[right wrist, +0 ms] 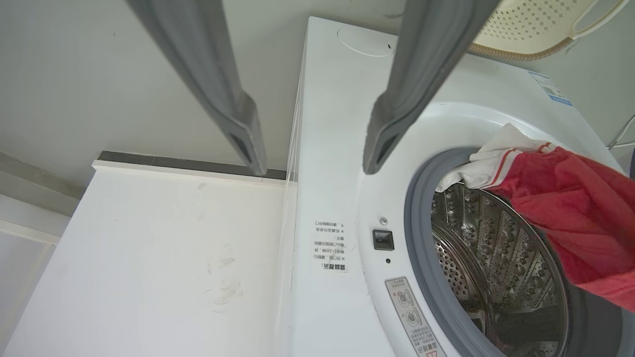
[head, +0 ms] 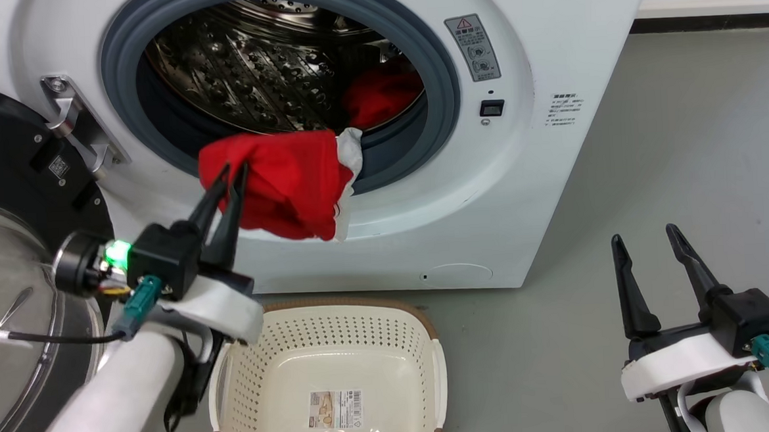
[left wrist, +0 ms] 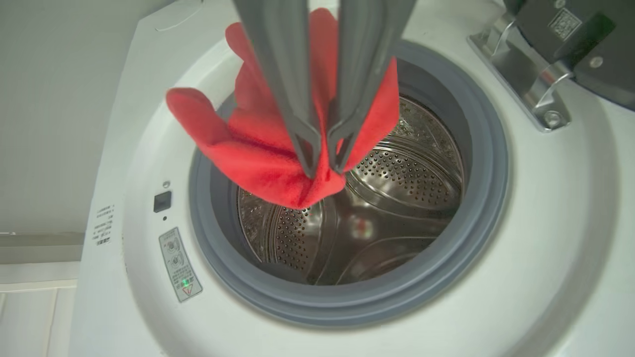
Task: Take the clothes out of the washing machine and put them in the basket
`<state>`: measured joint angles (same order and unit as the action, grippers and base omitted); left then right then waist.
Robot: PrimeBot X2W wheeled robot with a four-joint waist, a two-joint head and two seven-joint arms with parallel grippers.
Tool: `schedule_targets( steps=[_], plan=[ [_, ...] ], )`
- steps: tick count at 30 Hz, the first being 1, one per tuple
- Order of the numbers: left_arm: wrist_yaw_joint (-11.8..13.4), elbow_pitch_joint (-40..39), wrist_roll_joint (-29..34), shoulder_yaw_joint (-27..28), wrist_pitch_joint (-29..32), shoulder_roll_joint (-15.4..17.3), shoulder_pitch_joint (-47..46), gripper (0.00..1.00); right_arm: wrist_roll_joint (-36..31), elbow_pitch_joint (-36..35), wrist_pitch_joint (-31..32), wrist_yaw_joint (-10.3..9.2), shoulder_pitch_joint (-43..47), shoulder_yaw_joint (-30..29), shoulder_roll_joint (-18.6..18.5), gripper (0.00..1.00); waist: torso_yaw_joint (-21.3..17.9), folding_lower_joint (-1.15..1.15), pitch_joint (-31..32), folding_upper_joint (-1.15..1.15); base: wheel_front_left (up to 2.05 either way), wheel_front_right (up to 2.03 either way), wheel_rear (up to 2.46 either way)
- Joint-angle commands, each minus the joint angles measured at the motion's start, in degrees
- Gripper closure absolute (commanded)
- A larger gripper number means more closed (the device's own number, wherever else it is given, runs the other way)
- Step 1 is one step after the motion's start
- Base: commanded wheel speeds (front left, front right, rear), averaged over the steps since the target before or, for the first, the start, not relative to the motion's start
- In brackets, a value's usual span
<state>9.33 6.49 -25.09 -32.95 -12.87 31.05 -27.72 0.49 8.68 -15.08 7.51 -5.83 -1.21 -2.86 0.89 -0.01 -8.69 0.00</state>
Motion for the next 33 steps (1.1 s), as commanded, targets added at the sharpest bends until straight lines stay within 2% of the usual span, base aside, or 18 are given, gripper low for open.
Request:
schedule_targets(
  steps=[1,6,9,12,16,21,22,33],
  plan=[
    [0.4,-1.1,-0.9,-0.1,0.9,0.3,1.7,1.00,-0.3,-0.4,-0.1,-0.04,0.2,0.0,0.0,0.00,0.1,0.01,-0.4,0.00,0.00,0.00,0.00],
    [1.5,-4.7,-3.3,-0.5,3.0,1.1,7.7,1.00,-0.3,-0.8,-0.1,-0.04,0.1,0.2,0.0,0.00,-0.2,0.01,-1.9,0.00,0.00,0.00,0.00],
    [1.0,-4.4,-3.4,-2.2,4.5,1.5,9.8,1.00,-0.6,-0.9,-0.1,-0.04,-0.4,0.5,0.0,0.00,-0.5,0.01,-3.2,0.00,0.00,0.00,0.00],
    [0.1,-2.2,-4.1,-4.2,6.1,0.5,11.4,1.00,-0.7,-1.1,-0.1,-0.04,-1.3,0.4,0.0,0.00,-0.9,0.01,-4.8,0.00,0.00,0.00,0.00],
    [-2.0,3.3,-5.2,-6.5,7.1,-1.5,11.7,1.00,-1.0,-1.3,-0.1,-0.04,-2.0,0.5,0.0,0.00,-1.6,0.01,-7.2,0.00,0.00,0.00,0.00],
    [-5.9,11.9,-7.7,-8.7,9.1,-4.8,10.1,1.00,-1.3,-1.9,-0.1,-0.04,-3.5,0.6,0.0,0.00,-2.8,0.01,-11.4,0.00,0.00,0.00,0.00],
    [-5.9,11.9,-7.7,-8.7,9.1,-4.8,10.1,1.00,-1.3,-1.9,-0.1,-0.04,-3.5,0.6,0.0,0.00,-2.8,0.01,-11.4,0.00,0.00,0.00,0.00],
    [-10.9,32.5,-6.9,-11.7,8.9,-10.5,2.2,1.00,-1.0,-3.3,-0.1,-0.04,-6.7,1.0,0.0,0.00,-5.7,0.01,-20.8,0.00,0.00,0.00,0.00]
  ],
)
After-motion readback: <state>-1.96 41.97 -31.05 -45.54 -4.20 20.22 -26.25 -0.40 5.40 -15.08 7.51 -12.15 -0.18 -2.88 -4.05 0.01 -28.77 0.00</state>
